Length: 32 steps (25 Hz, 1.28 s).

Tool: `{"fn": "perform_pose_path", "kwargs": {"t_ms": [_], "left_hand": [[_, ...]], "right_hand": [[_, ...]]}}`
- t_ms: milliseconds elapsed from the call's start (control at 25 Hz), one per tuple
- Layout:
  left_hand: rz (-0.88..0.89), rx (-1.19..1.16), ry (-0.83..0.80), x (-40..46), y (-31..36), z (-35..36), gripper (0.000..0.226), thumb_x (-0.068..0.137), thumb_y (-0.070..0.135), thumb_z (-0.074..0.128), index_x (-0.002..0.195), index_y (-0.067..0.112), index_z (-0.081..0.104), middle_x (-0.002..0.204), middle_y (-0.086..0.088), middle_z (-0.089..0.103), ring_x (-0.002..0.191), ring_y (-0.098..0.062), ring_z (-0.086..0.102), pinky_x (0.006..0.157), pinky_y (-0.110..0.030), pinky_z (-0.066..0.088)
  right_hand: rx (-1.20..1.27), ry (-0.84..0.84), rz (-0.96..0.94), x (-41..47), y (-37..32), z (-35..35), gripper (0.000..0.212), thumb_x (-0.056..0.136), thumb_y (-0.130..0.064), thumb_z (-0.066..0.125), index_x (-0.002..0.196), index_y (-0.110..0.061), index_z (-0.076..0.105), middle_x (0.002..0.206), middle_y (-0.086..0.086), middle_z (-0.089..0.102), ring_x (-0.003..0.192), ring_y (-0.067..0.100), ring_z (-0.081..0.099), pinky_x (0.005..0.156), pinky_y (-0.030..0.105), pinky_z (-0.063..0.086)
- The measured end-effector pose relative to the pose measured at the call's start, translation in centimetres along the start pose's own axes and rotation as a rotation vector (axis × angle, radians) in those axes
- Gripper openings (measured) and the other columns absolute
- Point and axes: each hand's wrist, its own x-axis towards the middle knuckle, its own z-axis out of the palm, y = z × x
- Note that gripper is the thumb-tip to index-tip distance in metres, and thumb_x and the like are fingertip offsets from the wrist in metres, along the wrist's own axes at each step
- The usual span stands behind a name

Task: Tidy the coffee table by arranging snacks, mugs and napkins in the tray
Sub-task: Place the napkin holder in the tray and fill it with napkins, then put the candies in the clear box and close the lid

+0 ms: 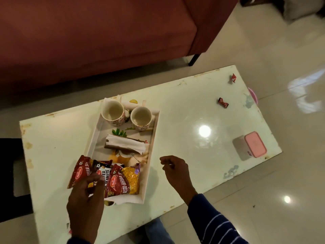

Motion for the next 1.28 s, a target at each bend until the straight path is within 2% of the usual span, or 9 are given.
{"fn": "perform_pose_path", "kwargs": {"t_ms": [120, 280, 440, 600, 680, 800, 880, 1080, 1280], "left_hand": [[-0.004, 0.034, -0.068, -1.5, 0.1, 0.1, 0.011, 0.087, 0.018, 0.071, 0.095, 0.026, 0.068, 0.101, -0.004, 0.07, 0.086, -0.018, 0.066, 0.051, -0.01, 0.046], [-0.002, 0.016, -0.07, -4.1, 1.3, -1.5, 0.011, 0.086, 0.012, 0.072, 0.093, 0.02, 0.069, 0.101, -0.003, 0.069, 0.081, -0.017, 0.066, 0.055, -0.009, 0.046], [-0.089, -0.016, 0.026, -5.2, 0.2, -3.3, 0.013, 0.083, 0.002, 0.073, 0.086, 0.014, 0.071, 0.095, -0.012, 0.072, 0.077, -0.001, 0.064, 0.062, 0.0, 0.043], [-0.358, -0.301, 0.173, -4.3, -2.1, -3.4, 0.015, 0.089, -0.005, 0.064, 0.101, 0.005, 0.063, 0.074, 0.001, 0.073, 0.058, -0.001, 0.063, 0.085, -0.024, 0.054], [-0.501, -0.439, 0.212, -3.5, -3.8, -3.2, 0.014, 0.095, -0.001, 0.057, 0.107, 0.006, 0.059, 0.068, 0.009, 0.07, 0.056, 0.002, 0.063, 0.067, -0.018, 0.051], [-0.643, -0.546, 0.184, -2.1, -5.7, -1.5, 0.031, 0.102, 0.011, 0.048, 0.131, 0.002, 0.051, 0.12, -0.014, 0.064, 0.095, -0.027, 0.06, 0.087, -0.038, 0.044], [-0.728, -0.614, 0.195, -1.4, -7.4, 0.6, 0.034, 0.103, 0.014, 0.046, 0.135, 0.002, 0.048, 0.133, -0.02, 0.054, 0.117, -0.037, 0.054, 0.099, -0.047, 0.038], [-0.743, -0.643, 0.198, -1.2, -9.7, 4.4, 0.011, 0.101, 0.013, 0.05, 0.102, 0.01, 0.06, 0.105, -0.017, 0.063, 0.107, -0.035, 0.059, 0.094, -0.047, 0.043], [-0.671, -0.63, 0.258, -1.3, -10.1, 6.1, 0.018, 0.102, 0.013, 0.046, 0.116, 0.006, 0.056, 0.1, -0.012, 0.062, 0.094, -0.025, 0.061, 0.092, -0.044, 0.049]], "right_hand": [[0.025, 0.009, 0.031, -2.1, -0.2, -0.1, 0.027, 0.09, -0.001, 0.056, 0.096, -0.018, 0.076, 0.093, -0.007, 0.075, 0.082, 0.014, 0.072, 0.073, 0.018, 0.055], [0.051, 0.023, 0.031, -4.9, -1.8, -2.0, 0.025, 0.091, 0.003, 0.056, 0.098, -0.011, 0.076, 0.093, 0.004, 0.076, 0.08, 0.021, 0.073, 0.076, 0.028, 0.06], [0.08, 0.052, 0.044, -4.7, -4.1, -4.4, 0.026, 0.092, 0.0, 0.056, 0.096, -0.017, 0.076, 0.094, 0.002, 0.077, 0.079, 0.019, 0.074, 0.067, 0.022, 0.053], [0.0, 0.039, -0.031, -0.2, -7.5, -6.7, 0.022, 0.093, 0.0, 0.057, 0.097, -0.012, 0.076, 0.097, 0.011, 0.076, 0.079, 0.023, 0.072, 0.067, 0.025, 0.05], [-0.068, 0.009, -0.078, 4.0, -9.8, -7.3, 0.021, 0.094, -0.001, 0.056, 0.1, -0.007, 0.075, 0.1, 0.016, 0.075, 0.075, 0.022, 0.069, 0.064, 0.024, 0.049], [-0.163, -0.03, -0.171, 11.6, -13.8, -7.4, 0.022, 0.095, -0.004, 0.053, 0.103, -0.003, 0.074, 0.103, 0.018, 0.073, 0.074, 0.019, 0.065, 0.056, 0.016, 0.048], [-0.213, -0.128, -0.201, 17.1, -15.8, -6.1, 0.02, 0.096, -0.009, 0.055, 0.104, -0.005, 0.073, 0.102, 0.014, 0.071, 0.08, 0.021, 0.064, 0.06, 0.023, 0.047], [-0.356, -0.446, -0.191, 25.4, -18.0, -0.4, 0.028, 0.097, -0.021, 0.057, 0.116, -0.003, 0.068, 0.11, 0.009, 0.066, 0.092, 0.022, 0.062, 0.076, 0.033, 0.049], [-0.339, -0.616, -0.067, 27.3, -18.5, 3.7, 0.027, 0.099, -0.02, 0.055, 0.119, -0.006, 0.065, 0.103, 0.008, 0.07, 0.086, 0.019, 0.062, 0.076, 0.032, 0.052]]}}
